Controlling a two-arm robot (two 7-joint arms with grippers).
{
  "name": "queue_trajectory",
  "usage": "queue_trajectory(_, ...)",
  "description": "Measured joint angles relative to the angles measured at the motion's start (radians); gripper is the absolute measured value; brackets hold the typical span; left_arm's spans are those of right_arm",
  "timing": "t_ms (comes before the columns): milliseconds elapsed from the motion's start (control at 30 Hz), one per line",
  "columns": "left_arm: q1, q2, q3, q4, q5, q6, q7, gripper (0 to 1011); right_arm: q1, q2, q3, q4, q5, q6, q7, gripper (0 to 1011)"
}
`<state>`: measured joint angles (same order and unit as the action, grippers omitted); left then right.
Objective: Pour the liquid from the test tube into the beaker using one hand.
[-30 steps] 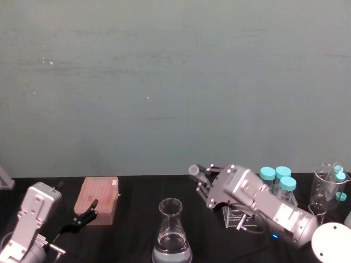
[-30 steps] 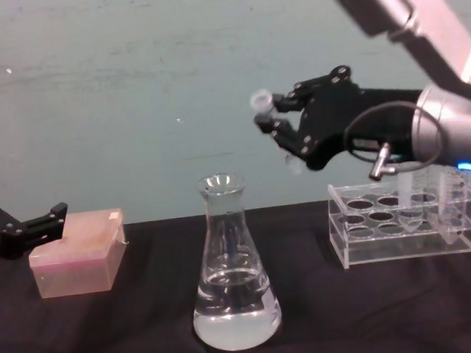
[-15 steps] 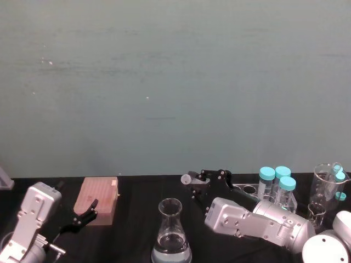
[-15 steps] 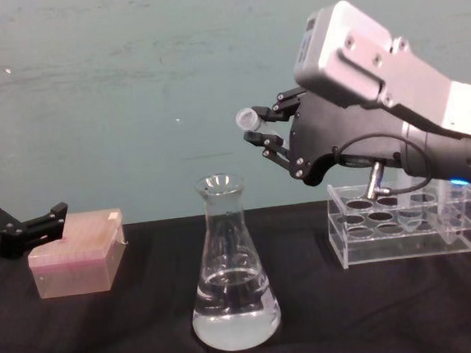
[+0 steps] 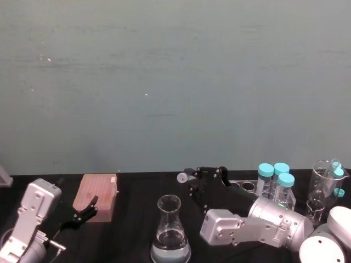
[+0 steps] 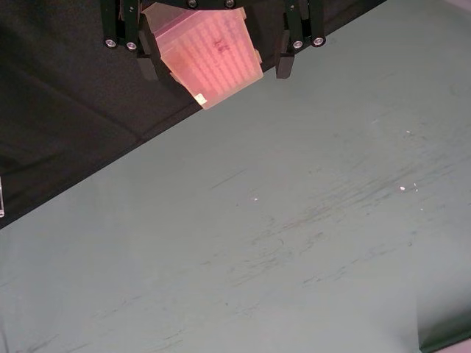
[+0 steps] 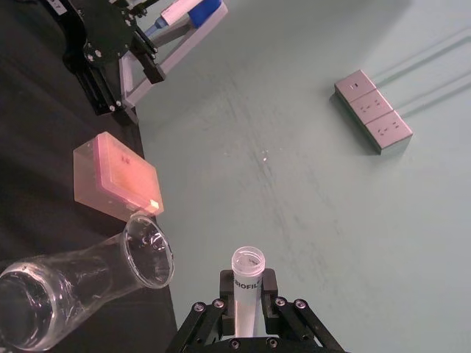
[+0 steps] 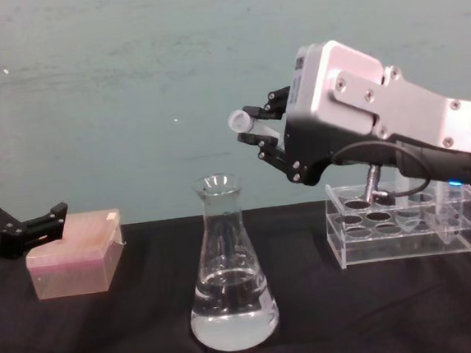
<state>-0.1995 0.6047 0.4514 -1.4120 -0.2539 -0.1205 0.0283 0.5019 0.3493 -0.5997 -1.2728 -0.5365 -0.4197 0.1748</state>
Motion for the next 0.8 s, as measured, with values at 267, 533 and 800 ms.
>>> queue_trajectory(267,0.000,0.000,0.000,0.000,0.000,0.000,0.000,1000,0.008,0.005,-0.017,0.004,-0.051,-0.013,-0.035,213)
queue_trajectory(533,0.000,0.000,0.000,0.000,0.000,0.000,0.000,1000,0.019,0.010,-0.037,0.009,-0.083,-0.022,-0.048,213)
queue_trajectory(800,0.000,0.000,0.000,0.000,0.000,0.000,0.000,1000,0.021,0.015,-0.044,0.009,-0.089,-0.030,-0.055,213)
